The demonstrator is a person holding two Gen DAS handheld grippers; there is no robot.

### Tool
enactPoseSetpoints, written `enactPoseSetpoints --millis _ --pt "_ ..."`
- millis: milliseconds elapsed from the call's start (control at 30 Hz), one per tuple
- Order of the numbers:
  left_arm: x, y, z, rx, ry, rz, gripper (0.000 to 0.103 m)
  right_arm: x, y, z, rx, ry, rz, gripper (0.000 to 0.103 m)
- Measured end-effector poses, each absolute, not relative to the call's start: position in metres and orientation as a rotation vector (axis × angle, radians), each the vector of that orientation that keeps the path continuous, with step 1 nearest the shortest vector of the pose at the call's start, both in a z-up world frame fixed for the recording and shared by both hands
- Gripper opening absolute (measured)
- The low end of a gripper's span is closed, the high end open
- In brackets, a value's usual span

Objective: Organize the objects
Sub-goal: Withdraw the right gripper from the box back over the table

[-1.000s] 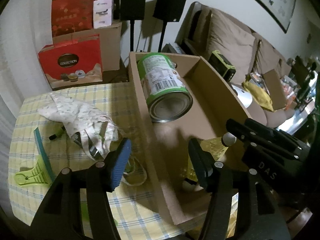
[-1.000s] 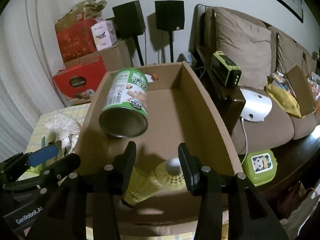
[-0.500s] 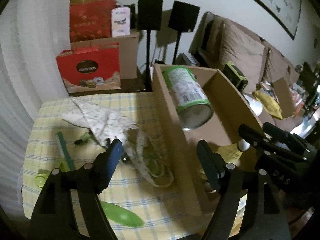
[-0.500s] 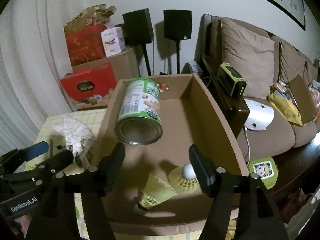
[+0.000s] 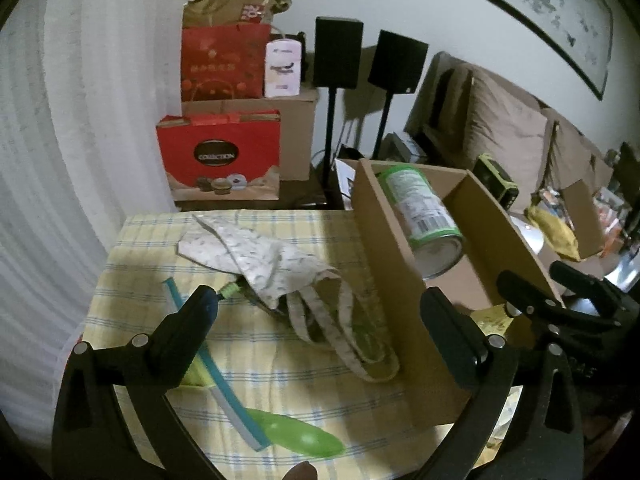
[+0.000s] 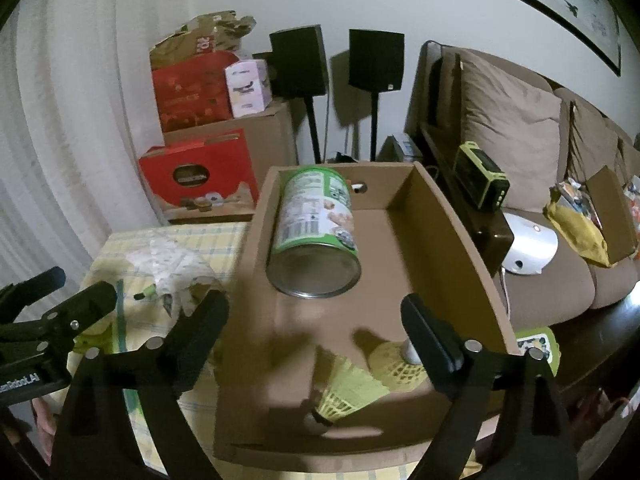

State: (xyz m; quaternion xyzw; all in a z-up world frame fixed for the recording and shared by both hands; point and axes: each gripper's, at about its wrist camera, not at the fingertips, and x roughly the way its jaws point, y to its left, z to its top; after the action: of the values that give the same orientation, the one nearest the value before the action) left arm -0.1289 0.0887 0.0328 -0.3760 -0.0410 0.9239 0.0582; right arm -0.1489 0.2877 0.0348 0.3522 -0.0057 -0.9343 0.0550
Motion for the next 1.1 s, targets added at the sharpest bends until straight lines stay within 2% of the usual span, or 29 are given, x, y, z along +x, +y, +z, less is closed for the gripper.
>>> enactPoseSetpoints --millis 33,67,1100 --pt "-0.129 0.085 0.032 -1.142 -0.129 2.803 0.101 -0.148 0.284 0.036 1.063 -0.005 -2.840 0.101" --pt "-0.129 0.082 0.033 -1.144 -0.133 2.806 0.101 -0.148 0.282 0.037 1.056 0.001 -2.841 0.103" --pt "-0.119 -0.026 0.032 -1.178 -0.219 2.897 0.101 -0.148 0.182 0.043 1.009 0.095 -2.756 0.102"
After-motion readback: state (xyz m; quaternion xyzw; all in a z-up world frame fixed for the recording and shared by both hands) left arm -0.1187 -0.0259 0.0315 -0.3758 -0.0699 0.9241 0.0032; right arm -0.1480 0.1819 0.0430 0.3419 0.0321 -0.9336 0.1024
